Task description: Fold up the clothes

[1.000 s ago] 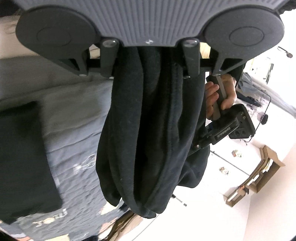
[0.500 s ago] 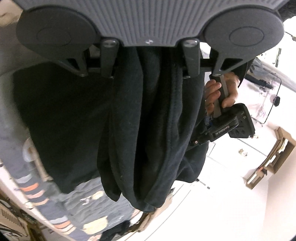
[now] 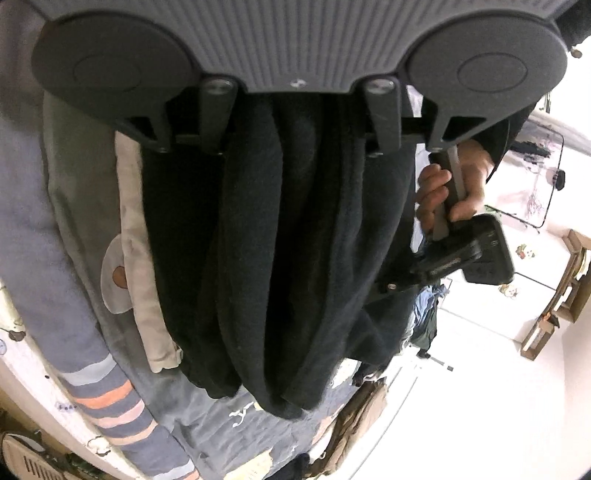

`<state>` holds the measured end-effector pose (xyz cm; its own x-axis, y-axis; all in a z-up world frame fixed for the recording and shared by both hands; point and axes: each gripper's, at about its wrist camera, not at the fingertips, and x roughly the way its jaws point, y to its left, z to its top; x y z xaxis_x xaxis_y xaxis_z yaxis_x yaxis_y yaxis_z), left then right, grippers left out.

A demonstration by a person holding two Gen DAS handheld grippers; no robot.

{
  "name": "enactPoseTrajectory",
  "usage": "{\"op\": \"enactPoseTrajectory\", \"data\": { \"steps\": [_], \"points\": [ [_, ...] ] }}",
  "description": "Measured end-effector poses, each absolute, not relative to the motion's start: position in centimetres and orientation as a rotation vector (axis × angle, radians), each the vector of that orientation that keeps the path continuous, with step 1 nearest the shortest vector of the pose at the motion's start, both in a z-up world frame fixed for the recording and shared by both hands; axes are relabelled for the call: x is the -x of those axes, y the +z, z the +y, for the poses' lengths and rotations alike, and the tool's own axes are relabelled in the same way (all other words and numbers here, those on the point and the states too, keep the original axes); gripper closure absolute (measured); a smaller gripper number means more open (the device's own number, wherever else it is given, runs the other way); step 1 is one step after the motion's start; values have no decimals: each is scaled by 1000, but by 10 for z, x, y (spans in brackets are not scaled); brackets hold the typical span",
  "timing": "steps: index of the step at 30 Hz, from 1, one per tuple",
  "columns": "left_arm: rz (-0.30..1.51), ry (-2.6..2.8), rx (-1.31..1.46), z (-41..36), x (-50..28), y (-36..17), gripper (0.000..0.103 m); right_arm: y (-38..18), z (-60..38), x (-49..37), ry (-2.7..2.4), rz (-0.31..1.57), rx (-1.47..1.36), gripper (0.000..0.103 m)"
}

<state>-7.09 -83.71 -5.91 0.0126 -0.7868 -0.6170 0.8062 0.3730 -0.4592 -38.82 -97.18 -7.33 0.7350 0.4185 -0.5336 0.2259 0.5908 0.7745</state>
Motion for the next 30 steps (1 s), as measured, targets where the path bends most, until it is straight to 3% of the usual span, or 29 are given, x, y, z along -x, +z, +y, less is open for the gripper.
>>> {"op": "enactPoseTrajectory", "data": {
  "steps": [3, 5, 10, 16, 22, 26, 30],
  "points": [
    [965, -1229, 14, -839, 62, -71, 57, -75, -972, 393, 126, 750, -939, 51],
    [949, -1208, 16, -829, 61, -65, 44, -74, -970, 398, 127, 755, -914, 48],
    [906, -1156, 17, -803, 58, -48, 30, -64, -978, 419, 115, 743, -894, 44],
    [836, -1096, 45, -762, 59, -21, 23, -41, -985, 457, 28, 710, -817, 38],
    [757, -1129, 90, -717, 103, 10, 19, -10, -975, 504, -91, 514, -789, 37],
    [753, -1203, 128, -710, 158, 14, 18, 1, -937, 496, -35, 418, -735, 35],
    [802, -1295, 218, -718, 198, 7, 15, -10, -903, 467, 46, 454, -692, 34]
  ]
}}
